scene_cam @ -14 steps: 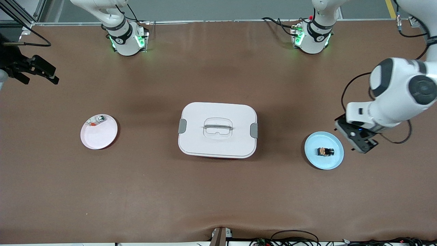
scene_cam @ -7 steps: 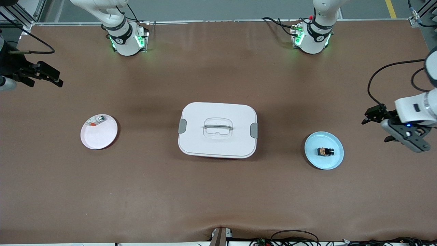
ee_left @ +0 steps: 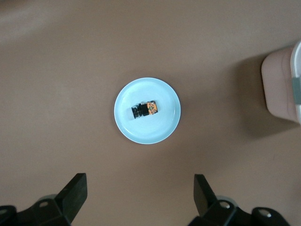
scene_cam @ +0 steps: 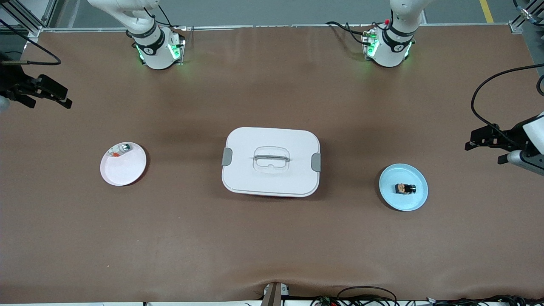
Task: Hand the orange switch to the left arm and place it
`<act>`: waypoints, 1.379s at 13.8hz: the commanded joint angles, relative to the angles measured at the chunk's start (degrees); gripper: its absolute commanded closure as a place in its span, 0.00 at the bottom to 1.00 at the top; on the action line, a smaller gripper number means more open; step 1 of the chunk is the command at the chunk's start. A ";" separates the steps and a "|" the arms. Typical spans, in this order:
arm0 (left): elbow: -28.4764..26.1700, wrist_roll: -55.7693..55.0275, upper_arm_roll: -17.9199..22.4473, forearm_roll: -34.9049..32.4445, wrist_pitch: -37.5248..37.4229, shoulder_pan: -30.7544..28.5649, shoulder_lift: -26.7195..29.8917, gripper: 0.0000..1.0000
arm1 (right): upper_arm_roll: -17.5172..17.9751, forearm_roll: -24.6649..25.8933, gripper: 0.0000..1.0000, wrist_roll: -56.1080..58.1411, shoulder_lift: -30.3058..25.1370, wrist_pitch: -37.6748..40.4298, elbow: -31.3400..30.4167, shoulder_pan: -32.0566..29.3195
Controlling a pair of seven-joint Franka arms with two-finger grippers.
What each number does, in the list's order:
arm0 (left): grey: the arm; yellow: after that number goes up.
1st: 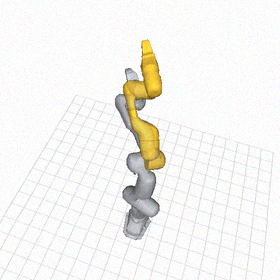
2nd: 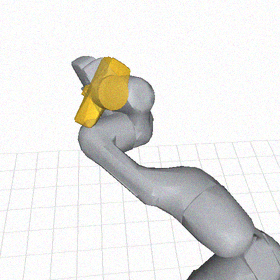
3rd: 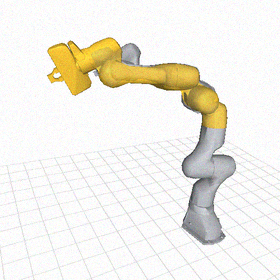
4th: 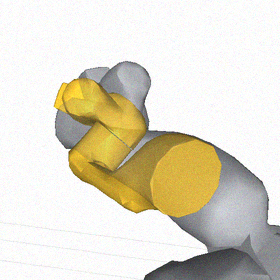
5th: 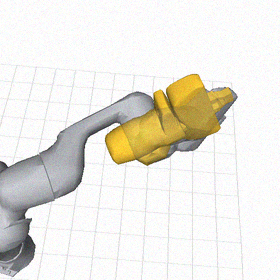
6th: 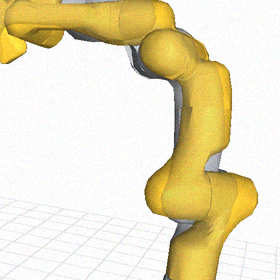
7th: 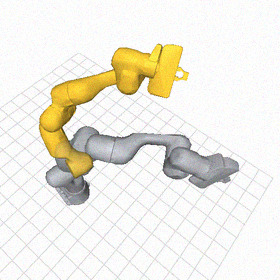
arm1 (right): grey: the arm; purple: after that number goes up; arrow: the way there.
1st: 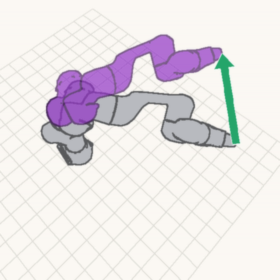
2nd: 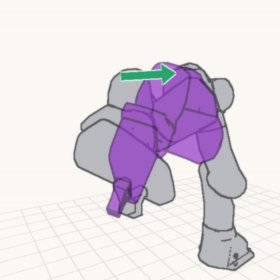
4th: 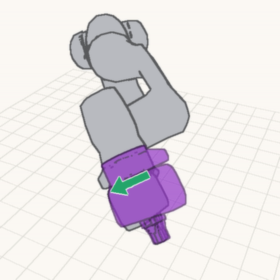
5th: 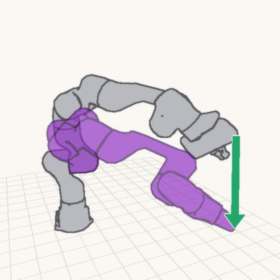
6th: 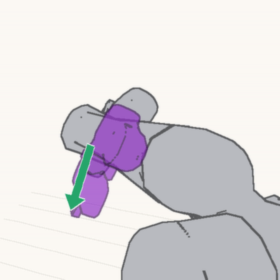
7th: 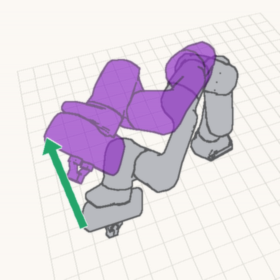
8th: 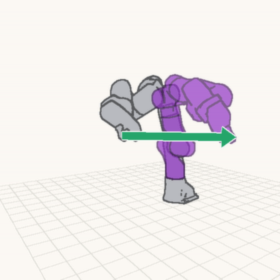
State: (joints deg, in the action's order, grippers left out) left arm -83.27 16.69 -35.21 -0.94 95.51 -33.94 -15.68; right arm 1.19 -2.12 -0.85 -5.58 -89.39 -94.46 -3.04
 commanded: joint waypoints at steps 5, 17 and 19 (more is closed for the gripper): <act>0.21 -21.68 12.93 -1.52 -4.90 17.63 6.88 0.00 | 1.01 0.80 0.00 0.50 1.09 1.77 3.23 -1.44; -7.43 -21.78 30.20 -0.91 -7.27 31.31 17.69 0.00 | 1.09 3.08 0.00 0.76 1.53 2.38 3.32 -1.27; -7.96 -21.79 29.85 -0.56 -7.18 31.22 18.66 0.00 | 1.18 3.18 0.00 0.76 1.53 2.29 3.32 -1.35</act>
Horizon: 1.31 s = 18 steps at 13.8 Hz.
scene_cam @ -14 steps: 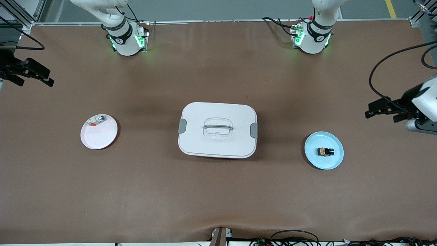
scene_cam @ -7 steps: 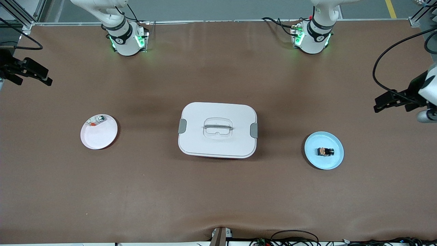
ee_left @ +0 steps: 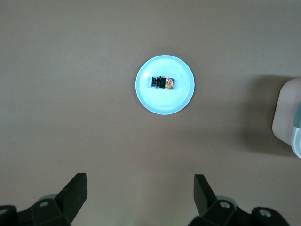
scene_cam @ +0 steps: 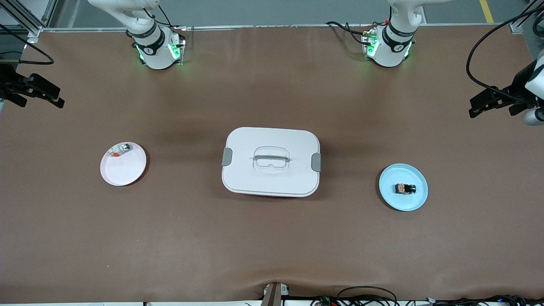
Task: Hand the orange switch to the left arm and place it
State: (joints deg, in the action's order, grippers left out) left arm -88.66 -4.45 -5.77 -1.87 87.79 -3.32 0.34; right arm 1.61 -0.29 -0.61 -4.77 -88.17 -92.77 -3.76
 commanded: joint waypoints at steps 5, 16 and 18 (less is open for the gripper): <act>-3.63 -0.56 -0.20 1.17 0.62 0.78 3.53 0.00 | 0.76 0.55 0.00 0.52 0.99 1.07 1.81 -1.07; -6.26 -0.64 -1.25 3.72 0.45 0.69 6.95 0.00 | 0.76 0.81 0.00 0.52 0.99 1.07 1.89 -1.07; -6.18 -0.82 -1.52 3.63 -0.08 0.51 7.13 0.00 | 0.76 0.81 0.00 0.52 0.99 1.07 1.89 -1.07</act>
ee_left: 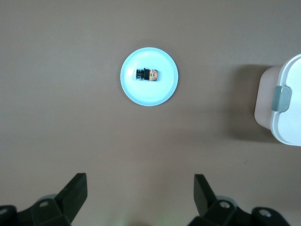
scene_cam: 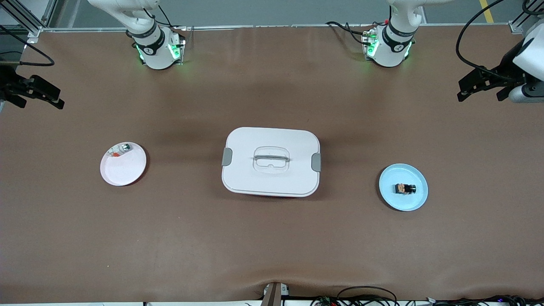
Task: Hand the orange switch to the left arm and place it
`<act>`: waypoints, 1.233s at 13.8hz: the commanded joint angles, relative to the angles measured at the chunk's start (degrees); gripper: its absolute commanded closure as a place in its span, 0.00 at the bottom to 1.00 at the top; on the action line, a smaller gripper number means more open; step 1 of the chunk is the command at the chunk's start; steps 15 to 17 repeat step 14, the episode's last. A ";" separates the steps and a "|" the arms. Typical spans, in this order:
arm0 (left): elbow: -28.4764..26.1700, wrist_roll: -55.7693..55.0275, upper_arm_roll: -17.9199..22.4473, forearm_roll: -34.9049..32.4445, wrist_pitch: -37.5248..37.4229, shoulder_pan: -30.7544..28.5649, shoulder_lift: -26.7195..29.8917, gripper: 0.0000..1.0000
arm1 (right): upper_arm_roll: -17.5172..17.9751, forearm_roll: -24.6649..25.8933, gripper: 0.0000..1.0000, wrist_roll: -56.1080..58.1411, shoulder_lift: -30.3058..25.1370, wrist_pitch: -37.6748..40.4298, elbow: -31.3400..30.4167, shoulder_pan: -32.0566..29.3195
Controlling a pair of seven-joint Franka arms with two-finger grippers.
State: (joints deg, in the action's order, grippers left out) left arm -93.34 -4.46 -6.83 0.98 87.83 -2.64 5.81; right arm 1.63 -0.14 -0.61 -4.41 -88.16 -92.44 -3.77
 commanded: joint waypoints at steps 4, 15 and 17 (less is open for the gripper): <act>-0.88 -0.03 -0.38 0.43 -0.90 -0.26 1.22 0.00 | 0.75 0.67 0.00 0.52 0.63 1.06 1.48 -1.07; 1.41 -0.55 -0.38 0.17 -1.17 -0.35 0.25 0.00 | 0.75 0.58 0.00 0.52 0.72 1.06 1.56 -1.07; 1.41 -0.55 -0.38 0.17 -1.17 -0.35 0.25 0.00 | 0.75 0.58 0.00 0.52 0.72 1.06 1.56 -1.07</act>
